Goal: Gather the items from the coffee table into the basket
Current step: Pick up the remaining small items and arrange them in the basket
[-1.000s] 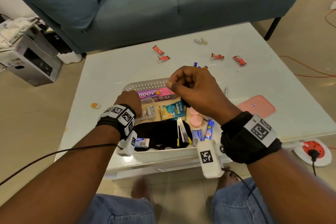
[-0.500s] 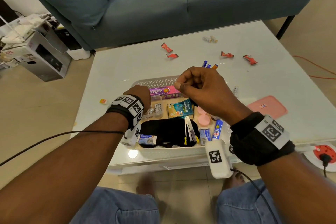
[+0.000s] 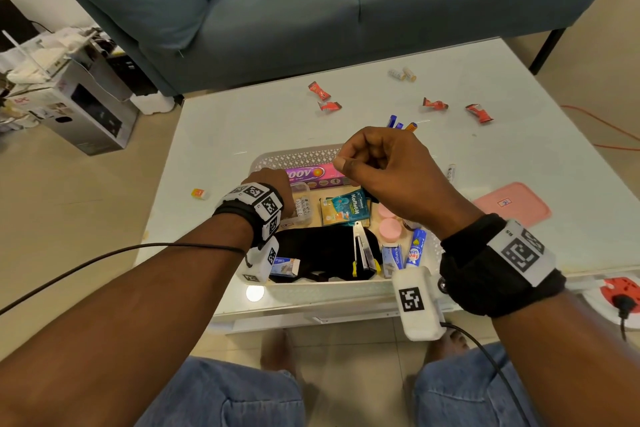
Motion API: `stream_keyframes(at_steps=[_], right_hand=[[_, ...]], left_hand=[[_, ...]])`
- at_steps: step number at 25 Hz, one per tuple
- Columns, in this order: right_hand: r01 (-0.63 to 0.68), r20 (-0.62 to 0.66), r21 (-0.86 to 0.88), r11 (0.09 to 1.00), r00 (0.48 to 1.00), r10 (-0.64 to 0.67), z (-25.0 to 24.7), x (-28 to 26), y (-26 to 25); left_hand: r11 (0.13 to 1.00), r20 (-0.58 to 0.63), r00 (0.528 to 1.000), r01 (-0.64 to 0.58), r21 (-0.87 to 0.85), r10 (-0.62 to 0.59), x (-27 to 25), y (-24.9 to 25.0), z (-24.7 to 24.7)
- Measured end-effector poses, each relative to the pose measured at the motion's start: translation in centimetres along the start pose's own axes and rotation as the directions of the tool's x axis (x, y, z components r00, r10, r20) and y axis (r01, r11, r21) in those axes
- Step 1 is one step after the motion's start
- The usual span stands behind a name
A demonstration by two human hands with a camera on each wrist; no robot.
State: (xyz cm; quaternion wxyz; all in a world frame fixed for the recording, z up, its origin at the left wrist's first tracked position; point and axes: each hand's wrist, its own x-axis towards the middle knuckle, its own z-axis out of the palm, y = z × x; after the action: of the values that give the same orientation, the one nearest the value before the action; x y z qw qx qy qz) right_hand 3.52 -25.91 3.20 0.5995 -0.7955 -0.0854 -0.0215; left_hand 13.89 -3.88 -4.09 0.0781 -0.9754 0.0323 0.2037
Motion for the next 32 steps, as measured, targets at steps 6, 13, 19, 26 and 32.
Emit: stream_keyframes(at_steps=[6,13,19,26,32], right_hand=[[0.008,0.006,0.004,1.0,1.0,-0.008,-0.1,0.0,0.1],[0.001,0.008,-0.009,1.0,1.0,0.0,0.2,-0.1,0.3],[-0.02,0.032,-0.017,1.0,0.999,0.021,1.1,0.1,0.8],[-0.006,0.046,-0.047,0.999,0.999,0.008,1.6,0.2,1.0],[-0.01,0.06,-0.069,0.998,0.998,0.014,1.9,0.1,1.5]], left_hand=[[0.957,0.051,0.984,0.177,-0.228,-0.17,0.7,-0.8,0.3],[0.893,0.048,0.996,0.094,-0.441,-0.082,-1.6,-1.4,-1.8],[0.96,0.006,0.999,-0.048,-0.277,0.052,-3.6,-2.4,-2.4],[0.985,0.049,0.984,-0.17,-0.028,0.171,-2.9,-2.1,-2.0],[0.927,-0.087,0.984,-0.178,-0.329,0.158,-5.2,-3.8,-2.3]])
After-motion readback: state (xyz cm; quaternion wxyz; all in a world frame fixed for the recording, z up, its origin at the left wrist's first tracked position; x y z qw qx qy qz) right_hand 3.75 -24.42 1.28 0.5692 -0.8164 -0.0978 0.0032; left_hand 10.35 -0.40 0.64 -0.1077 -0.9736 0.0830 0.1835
